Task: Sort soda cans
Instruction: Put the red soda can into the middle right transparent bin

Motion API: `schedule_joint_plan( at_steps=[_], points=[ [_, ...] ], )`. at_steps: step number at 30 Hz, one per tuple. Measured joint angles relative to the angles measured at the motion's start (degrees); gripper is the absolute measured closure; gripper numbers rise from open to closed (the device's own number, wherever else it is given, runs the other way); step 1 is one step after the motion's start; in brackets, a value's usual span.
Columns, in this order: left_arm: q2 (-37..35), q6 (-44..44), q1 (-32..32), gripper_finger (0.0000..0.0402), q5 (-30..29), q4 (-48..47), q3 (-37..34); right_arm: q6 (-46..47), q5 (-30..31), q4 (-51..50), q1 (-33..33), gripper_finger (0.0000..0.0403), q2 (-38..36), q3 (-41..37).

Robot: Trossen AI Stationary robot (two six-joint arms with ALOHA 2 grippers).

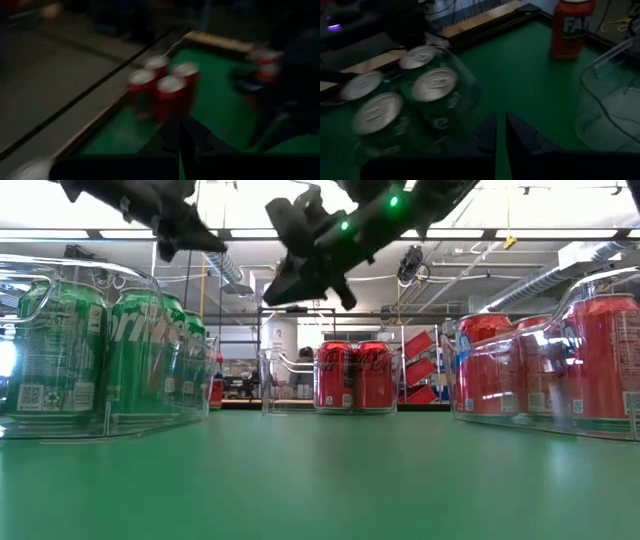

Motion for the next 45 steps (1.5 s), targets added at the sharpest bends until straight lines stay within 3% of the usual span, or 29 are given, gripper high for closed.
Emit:
schedule_joint_plan(
  at_steps=[7, 16, 21, 25, 31, 34, 45],
  points=[
    [4.31, 2.15, 10.97, 0.0401, -0.66, -18.37, 7.95, -0.54, -1.32, 1.12, -2.13, 0.0347, 0.89, 0.0],
    [23.35, 6.14, 18.84, 0.0393, -0.58, -40.46, 26.94, -1.24, -3.04, 2.61, -2.22, 0.033, 0.85, 0.0],
    [33.59, 7.9, 19.58, 0.0352, -0.63, -50.78, 37.63, -1.7, -3.83, 2.6, -2.07, 0.0327, 0.85, 0.0],
    [39.67, 7.99, 19.53, 0.0286, -3.41, -57.11, 43.45, -2.46, -5.22, 2.6, -2.07, 0.0327, 0.83, 0.0],
    [46.2, 4.72, 19.17, 0.018, -7.07, -59.0, 46.51, -3.61, -7.54, 2.54, -2.04, 0.0324, 0.78, 0.0],
    [49.06, 5.26, 19.68, 0.0148, -7.66, -58.97, 46.55, -4.09, -9.08, 2.46, -2.02, 0.0324, 0.78, 0.0],
    [56.05, 9.63, 23.49, 0.0131, -10.09, -57.78, 46.58, -5.14, -10.28, 2.12, -1.21, 0.0324, 0.74, 0.0]
  ],
)
